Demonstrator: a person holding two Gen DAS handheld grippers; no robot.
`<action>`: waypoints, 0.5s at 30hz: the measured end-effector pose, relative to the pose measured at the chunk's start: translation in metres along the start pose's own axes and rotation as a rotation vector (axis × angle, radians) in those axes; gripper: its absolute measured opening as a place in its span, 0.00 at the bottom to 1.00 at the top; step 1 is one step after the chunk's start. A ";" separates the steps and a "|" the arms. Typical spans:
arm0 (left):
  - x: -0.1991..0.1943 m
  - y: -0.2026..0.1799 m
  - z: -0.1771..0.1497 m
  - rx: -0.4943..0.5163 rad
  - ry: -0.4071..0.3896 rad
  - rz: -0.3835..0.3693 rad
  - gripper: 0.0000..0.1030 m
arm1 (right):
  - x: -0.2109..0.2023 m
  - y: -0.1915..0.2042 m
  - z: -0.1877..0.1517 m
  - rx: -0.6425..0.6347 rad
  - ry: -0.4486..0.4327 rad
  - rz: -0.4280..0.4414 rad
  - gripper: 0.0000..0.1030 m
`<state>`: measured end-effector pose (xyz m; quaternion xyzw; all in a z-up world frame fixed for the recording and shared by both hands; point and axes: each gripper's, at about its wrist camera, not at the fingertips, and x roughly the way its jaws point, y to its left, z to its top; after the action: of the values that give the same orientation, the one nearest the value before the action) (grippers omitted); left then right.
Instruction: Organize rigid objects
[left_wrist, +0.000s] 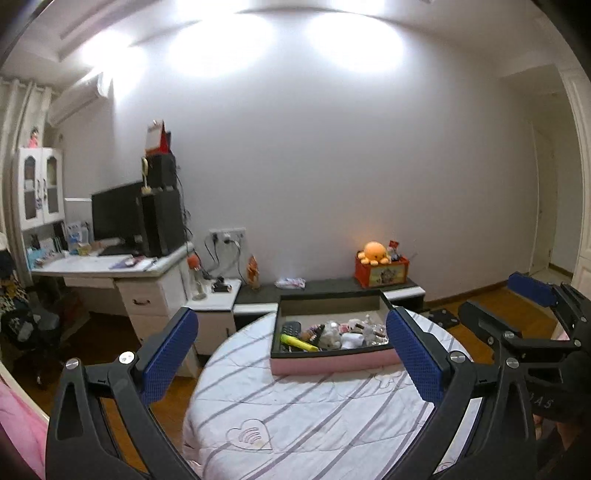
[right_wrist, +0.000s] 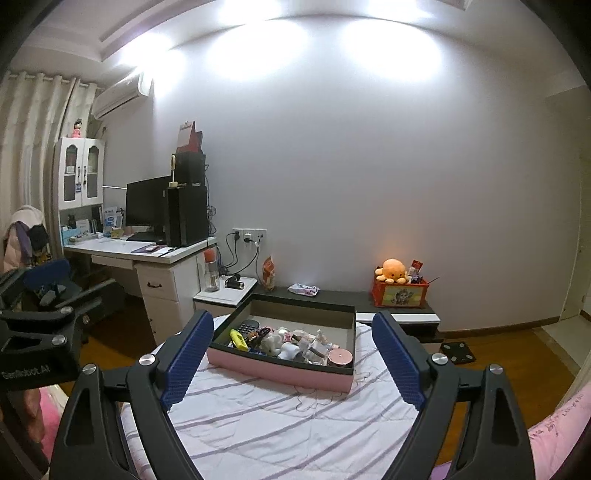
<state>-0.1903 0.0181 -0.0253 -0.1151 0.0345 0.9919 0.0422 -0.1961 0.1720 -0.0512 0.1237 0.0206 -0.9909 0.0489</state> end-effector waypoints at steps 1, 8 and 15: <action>-0.006 0.001 0.000 -0.001 -0.010 -0.001 1.00 | -0.008 0.003 0.000 -0.001 -0.007 -0.002 0.86; -0.050 0.004 0.001 0.009 -0.084 0.050 1.00 | -0.046 0.014 -0.001 0.007 -0.046 -0.039 0.87; -0.084 0.006 -0.006 -0.004 -0.120 0.049 1.00 | -0.077 0.027 -0.002 0.011 -0.070 -0.062 0.87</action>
<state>-0.1075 0.0049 -0.0116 -0.0545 0.0328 0.9978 0.0199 -0.1183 0.1519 -0.0346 0.0885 0.0170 -0.9958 0.0181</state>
